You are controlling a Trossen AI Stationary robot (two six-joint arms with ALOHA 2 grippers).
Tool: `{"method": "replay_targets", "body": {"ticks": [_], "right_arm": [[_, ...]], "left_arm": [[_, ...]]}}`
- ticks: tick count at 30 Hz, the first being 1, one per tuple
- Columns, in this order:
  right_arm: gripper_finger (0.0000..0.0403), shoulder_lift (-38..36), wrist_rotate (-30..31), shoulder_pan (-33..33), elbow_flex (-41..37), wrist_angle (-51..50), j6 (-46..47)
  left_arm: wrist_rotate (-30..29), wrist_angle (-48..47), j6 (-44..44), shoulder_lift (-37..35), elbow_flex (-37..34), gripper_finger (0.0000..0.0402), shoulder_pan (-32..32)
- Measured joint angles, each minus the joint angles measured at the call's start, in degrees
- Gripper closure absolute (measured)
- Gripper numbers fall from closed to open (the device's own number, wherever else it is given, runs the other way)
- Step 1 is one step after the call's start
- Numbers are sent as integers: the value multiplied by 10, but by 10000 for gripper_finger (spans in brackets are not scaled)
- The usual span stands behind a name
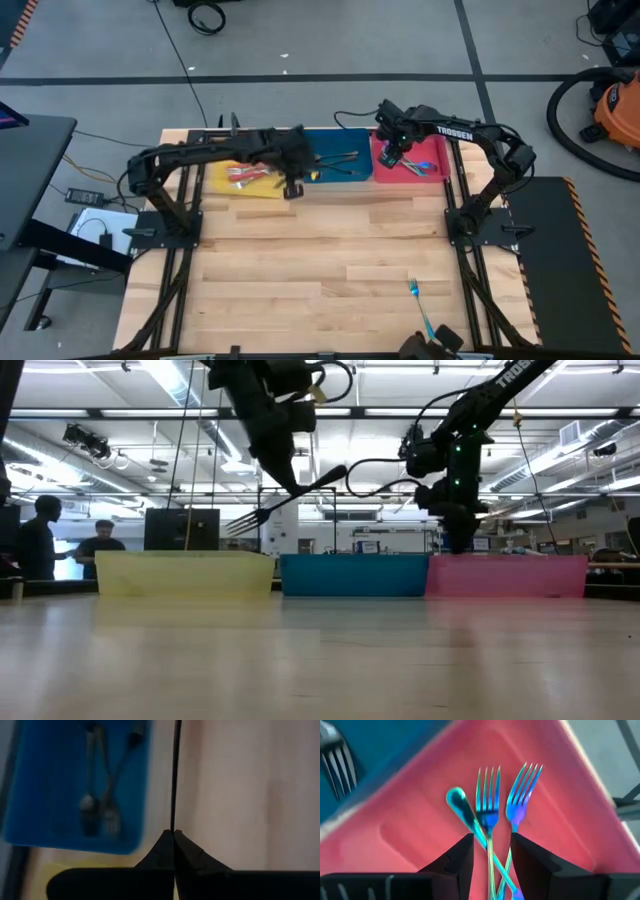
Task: Sort silverware by color (type)
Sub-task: Put the black fork into the blue bin
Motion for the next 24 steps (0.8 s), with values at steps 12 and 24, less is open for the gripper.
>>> {"method": "replay_targets", "body": {"ticks": [12, 24], "right_arm": [[266, -59, 2, 0, 0, 33, 40], [266, -86, 1, 11, 0, 41, 35]], "left_arm": [[14, 139, 130, 0, 13, 401, 91], [50, 285, 169, 49, 13, 401, 122]]}}
